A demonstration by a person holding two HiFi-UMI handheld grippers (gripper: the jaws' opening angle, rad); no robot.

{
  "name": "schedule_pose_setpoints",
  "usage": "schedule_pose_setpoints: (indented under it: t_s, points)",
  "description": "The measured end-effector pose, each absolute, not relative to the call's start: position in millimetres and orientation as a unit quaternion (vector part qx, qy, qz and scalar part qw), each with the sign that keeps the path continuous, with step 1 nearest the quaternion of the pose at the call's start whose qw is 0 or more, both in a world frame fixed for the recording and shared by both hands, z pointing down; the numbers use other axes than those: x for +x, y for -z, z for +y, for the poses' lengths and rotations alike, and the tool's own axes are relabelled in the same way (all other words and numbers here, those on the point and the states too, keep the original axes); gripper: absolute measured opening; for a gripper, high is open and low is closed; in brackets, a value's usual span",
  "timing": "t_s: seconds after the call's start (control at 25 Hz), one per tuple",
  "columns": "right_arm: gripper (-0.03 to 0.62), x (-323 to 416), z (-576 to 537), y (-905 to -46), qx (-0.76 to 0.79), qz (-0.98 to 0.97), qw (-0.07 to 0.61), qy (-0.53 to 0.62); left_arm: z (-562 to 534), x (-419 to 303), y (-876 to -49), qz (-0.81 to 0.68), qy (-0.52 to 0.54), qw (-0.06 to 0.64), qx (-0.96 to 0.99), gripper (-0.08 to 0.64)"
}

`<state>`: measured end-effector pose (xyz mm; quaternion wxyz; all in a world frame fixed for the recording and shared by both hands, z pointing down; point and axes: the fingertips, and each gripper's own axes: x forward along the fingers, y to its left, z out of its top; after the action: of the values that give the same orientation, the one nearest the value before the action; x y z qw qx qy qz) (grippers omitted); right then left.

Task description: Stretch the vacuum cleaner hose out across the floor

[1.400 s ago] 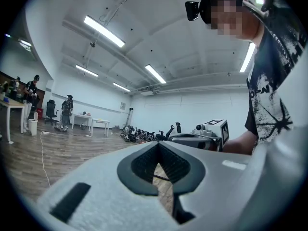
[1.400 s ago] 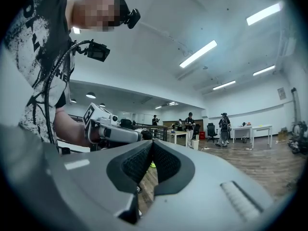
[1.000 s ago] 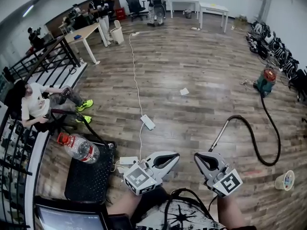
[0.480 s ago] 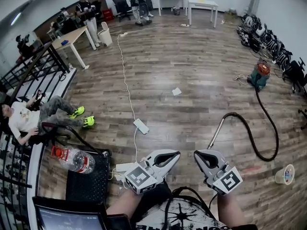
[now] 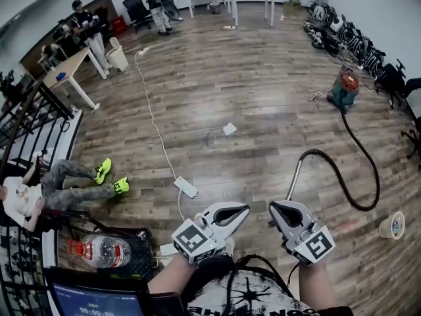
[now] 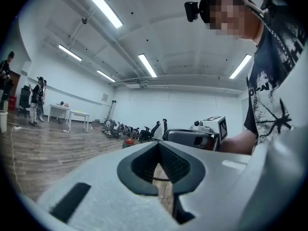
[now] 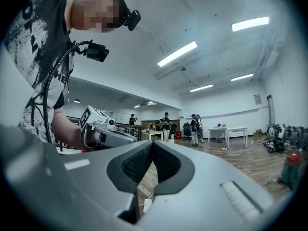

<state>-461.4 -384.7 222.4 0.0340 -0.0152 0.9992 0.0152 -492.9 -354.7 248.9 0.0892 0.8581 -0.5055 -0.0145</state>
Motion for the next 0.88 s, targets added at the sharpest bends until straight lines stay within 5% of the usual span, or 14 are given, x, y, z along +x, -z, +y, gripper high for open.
schedule_pose_setpoints:
  t_s: [0.4,0.88]
  points:
    - [0.008,-522.2,-448.7,-231.2,-0.077,0.997,0.014,-0.024,-417.4,-565.9,-258.7,-0.461,0.018,0.093,0.882,0.000]
    - [0.009,-495.3,-527.7,-247.9,-0.156,0.987,-0.022,-0.007,-482.7,-556.4,-272.7,-0.403,0.016,0.116,0.908,0.000]
